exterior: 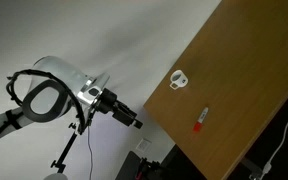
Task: Move the mug to the left
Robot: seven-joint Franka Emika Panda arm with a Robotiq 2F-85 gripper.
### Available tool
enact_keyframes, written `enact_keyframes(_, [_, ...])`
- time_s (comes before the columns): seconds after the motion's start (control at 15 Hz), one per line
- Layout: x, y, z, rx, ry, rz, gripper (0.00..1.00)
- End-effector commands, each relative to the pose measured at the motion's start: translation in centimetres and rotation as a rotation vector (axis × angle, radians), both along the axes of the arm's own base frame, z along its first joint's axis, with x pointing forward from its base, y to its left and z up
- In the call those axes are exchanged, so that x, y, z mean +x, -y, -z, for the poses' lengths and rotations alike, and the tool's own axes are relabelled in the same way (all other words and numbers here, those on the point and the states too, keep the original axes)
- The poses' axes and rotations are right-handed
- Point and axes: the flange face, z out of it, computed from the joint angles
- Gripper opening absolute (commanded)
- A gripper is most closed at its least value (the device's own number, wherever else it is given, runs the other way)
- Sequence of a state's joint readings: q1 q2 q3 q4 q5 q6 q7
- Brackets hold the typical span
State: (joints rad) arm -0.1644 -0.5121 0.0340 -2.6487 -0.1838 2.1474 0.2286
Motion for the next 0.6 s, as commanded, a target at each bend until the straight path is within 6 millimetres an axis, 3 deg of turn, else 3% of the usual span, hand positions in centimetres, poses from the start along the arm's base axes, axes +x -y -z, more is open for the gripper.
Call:
enact_keyframes(0.0, [0.0, 0.0, 0.0, 0.000, -0.001, 0.000, 1.00])
enact_keyframes(0.33, [0.0, 0.0, 0.0, 0.000, -0.001, 0.000, 1.00])
enact_keyframes(0.53, [1.5, -0.3, -0.9, 0.005, 0.043, -0.002, 1.00])
